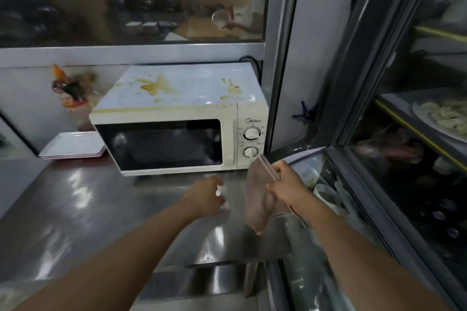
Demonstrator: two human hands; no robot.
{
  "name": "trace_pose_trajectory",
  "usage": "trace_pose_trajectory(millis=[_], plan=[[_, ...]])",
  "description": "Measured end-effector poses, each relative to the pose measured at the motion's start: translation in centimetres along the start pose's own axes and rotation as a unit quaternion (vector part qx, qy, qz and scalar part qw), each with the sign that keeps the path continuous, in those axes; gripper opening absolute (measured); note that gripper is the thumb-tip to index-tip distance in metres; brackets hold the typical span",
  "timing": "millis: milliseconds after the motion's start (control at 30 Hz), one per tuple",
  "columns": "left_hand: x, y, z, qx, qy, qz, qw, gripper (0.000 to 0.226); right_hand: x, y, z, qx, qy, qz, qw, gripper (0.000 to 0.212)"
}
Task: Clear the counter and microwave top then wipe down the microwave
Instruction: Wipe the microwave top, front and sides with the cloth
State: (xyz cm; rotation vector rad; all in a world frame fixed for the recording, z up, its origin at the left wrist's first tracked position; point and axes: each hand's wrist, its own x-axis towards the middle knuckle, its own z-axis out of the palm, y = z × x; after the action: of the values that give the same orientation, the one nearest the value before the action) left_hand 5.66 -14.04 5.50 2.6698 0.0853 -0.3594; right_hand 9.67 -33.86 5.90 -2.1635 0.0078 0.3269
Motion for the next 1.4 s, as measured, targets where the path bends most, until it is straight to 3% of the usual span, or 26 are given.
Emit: trace_pose_trajectory(millis=[100, 200, 267, 333, 400, 467, 567, 667, 833, 967, 1167, 1300, 1400], plan=[[0.2, -0.4, -1.8, -0.071, 0.025, -0.028, 0.997, 0.028, -0.1, -4.0, -0.6, 0.032, 0.007, -0.042, 0.999, 0.031], [0.0, -0.5, -3.8, -0.229, 0.019, -0.043, 0.972, 0.021, -0.6, -8.1, -0.9, 0.067, -0.003, -0.072, 0.995, 0.033], [-0.5, -0.3, -5.3, -0.366, -0.026, -0.077, 0.927, 0.024, -0.9, -10.3, -0.8, 0.059, -0.011, -0.086, 0.994, 0.035], [-0.8, -0.2, -6.7, -0.517, -0.08, -0.116, 0.844, 0.029, -1.0, -12.2, -0.4, 0.053, -0.01, -0.095, 0.994, 0.042], [-0.6, -0.4, -8.2, -0.631, -0.074, -0.132, 0.761, 0.027, -0.9, -13.6, 0.1, 0.055, -0.003, -0.098, 0.994, 0.055], [0.0, -1.0, -9.5, -0.669, -0.031, -0.124, 0.732, 0.024, -0.6, -14.6, 0.5, 0.051, 0.006, -0.104, 0.993, 0.069], [0.9, -2.0, -11.1, -0.63, 0.014, -0.086, 0.772, 0.016, 0.0, -15.0, 0.8, 0.05, 0.026, -0.117, 0.992, 0.07], [1.3, -2.8, -12.1, -0.546, 0.073, -0.054, 0.833, 0.009, 0.5, -14.5, 1.1, 0.064, 0.04, -0.12, 0.99, 0.05], [2.5, -1.6, -13.5, -0.46, 0.116, 0.069, 0.877, 0.022, 1.9, -13.8, 1.0, 0.024, 0.101, -0.13, 0.986, 0.045], [5.5, 0.3, -15.6, -0.398, 0.144, 0.117, 0.898, 0.039, 3.8, -15.5, -1.5, -0.038, 0.143, -0.155, 0.977, 0.049], [11.4, 2.7, -17.6, -0.323, 0.174, 0.122, 0.922, 0.051, 10.8, -16.8, -4.0, -0.14, 0.164, -0.181, 0.96, 0.053], [14.2, 2.3, -17.4, -0.178, 0.17, 0.096, 0.965, 0.059, 14.4, -16.1, -3.6, -0.266, 0.198, -0.141, 0.933, 0.04], [15.7, 0.8, -17.3, -0.051, 0.181, 0.087, 0.978, 0.054, 15.0, -15.6, -1.6, -0.301, 0.147, -0.172, 0.926, 0.05]])
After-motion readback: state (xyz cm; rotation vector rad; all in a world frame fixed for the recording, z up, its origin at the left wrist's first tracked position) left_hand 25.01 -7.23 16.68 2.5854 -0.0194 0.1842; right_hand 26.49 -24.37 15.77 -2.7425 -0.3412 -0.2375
